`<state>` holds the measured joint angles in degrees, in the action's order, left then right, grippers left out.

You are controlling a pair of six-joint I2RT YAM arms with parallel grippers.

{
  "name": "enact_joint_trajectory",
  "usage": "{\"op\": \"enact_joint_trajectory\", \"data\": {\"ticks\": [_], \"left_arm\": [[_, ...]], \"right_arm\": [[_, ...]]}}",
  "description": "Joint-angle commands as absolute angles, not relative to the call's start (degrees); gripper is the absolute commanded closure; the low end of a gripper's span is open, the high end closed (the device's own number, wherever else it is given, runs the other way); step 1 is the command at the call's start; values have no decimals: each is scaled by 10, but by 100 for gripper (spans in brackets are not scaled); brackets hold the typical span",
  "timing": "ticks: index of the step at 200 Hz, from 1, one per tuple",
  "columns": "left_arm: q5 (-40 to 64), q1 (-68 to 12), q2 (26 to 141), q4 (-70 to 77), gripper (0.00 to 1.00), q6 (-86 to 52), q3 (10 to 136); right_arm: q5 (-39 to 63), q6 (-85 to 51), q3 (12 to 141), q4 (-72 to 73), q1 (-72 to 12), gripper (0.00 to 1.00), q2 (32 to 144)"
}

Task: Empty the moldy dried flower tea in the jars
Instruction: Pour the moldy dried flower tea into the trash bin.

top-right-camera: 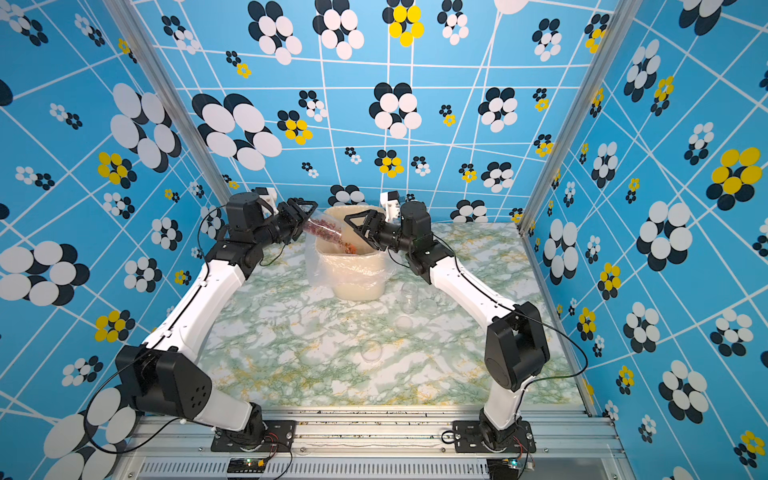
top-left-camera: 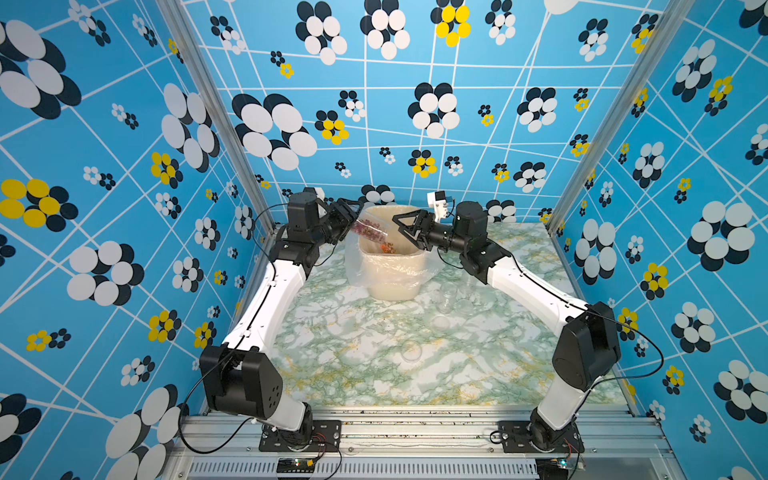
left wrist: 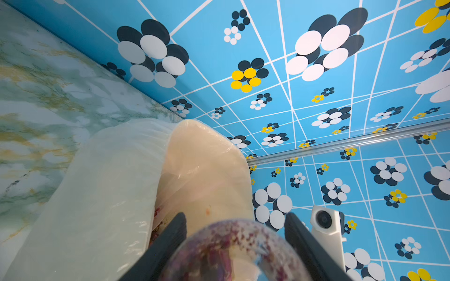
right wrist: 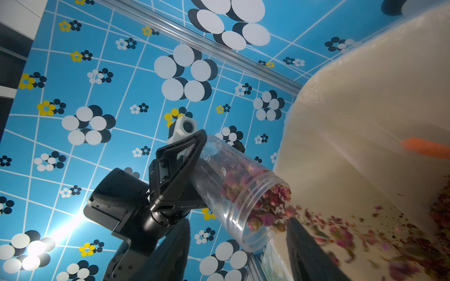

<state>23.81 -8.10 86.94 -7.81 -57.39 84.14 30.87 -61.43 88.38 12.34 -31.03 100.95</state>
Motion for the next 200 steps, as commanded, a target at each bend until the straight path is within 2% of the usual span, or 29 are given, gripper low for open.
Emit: {"op": "enact_joint_trajectory", "data": {"ticks": [1,57,123,200], "left_arm": [[223,-87,862,-89,100,-547,864],[200,-97,864,-116,100,-511,878],[161,-113,866,-145,100,-463,899],[71,-158,874,-201,100,-363,939]], "right_arm": [[291,-553,882,70,-304,30,976],[264,-467,881,-23,-302,23,943],[251,-405,856,-66,-299,13,897],[194,-338,778,-123,-298,11,811]]}}
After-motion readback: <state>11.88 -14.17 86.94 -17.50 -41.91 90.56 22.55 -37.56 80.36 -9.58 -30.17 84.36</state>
